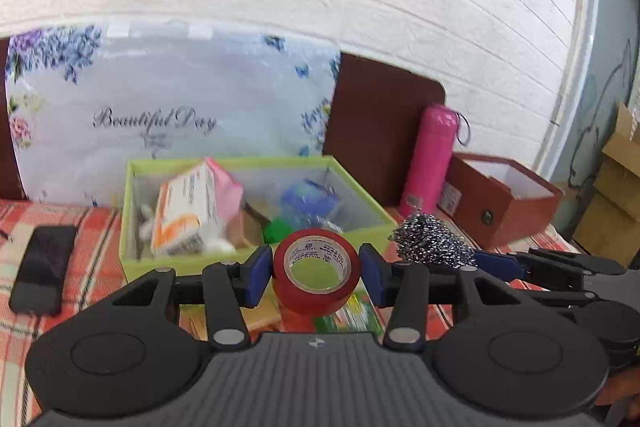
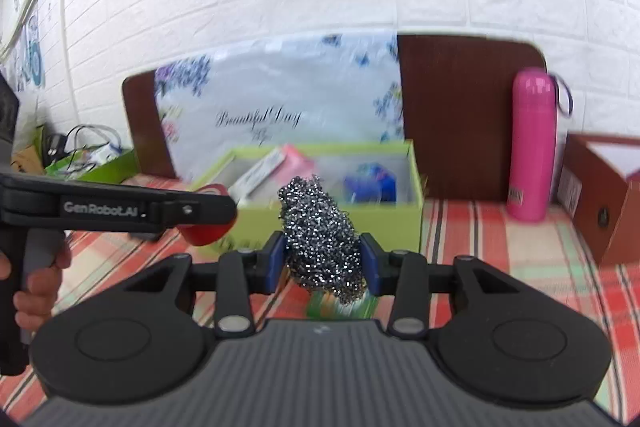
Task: Organize objects
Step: 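Lift the tape roll with the left tool while the right tool carries the scrubber over the lime-green box, then lower the tape roll and scrubber into the lime-green box and open both tools, then withdraw both tools from the box back toward the remaining items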
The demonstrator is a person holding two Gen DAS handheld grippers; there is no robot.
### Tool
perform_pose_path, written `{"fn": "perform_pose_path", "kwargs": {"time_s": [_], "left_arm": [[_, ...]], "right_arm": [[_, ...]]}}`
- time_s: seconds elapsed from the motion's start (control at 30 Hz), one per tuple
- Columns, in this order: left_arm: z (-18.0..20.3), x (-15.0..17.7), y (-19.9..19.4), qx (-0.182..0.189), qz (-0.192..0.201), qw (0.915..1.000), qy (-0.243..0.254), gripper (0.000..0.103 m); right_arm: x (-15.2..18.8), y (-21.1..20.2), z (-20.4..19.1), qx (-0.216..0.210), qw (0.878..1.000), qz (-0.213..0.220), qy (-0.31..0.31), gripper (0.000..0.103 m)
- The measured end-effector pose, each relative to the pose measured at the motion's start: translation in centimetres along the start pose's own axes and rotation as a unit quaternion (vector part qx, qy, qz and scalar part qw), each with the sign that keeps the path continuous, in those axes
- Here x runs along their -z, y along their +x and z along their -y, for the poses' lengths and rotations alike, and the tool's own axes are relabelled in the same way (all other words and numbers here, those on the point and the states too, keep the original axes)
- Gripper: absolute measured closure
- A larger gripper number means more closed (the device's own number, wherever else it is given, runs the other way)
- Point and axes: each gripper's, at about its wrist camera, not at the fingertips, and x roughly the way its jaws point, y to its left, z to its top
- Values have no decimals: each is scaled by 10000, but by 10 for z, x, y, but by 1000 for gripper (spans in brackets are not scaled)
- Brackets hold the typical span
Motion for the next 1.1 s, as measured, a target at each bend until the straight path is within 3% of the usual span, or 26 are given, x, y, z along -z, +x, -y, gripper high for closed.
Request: {"fn": "perform_pose_path", "kwargs": {"time_s": [0.33, 0.67, 0.73, 0.77, 0.8, 0.87, 1.1], "left_arm": [[-19, -43, 56, -293, 35, 9994, -180, 53], [-44, -48, 101, -485, -158, 9984, -235, 53], [-48, -45, 105, -528, -83, 9983, -243, 52], [-49, -43, 104, -546, -25, 9982, -240, 43], [-49, -42, 104, -565, 12, 9981, -235, 32], [-51, -41, 103, -590, 82, 9979, -246, 30], [-49, -38, 97, -685, 0, 9972, -297, 25]], "right_arm": [[-40, 66, 10, 675, 9960, 297, -503, 64], [-46, 130, 36, 719, 9974, 86, -9, 63], [-43, 140, 38, 642, 9979, -15, 74, 59], [-41, 143, 38, 558, 9984, -77, 104, 53], [-38, 144, 38, 524, 9985, -89, 112, 38], [-33, 142, 36, 553, 9984, -32, 57, 23], [-25, 136, 35, 566, 9983, -145, 67, 13]]}}
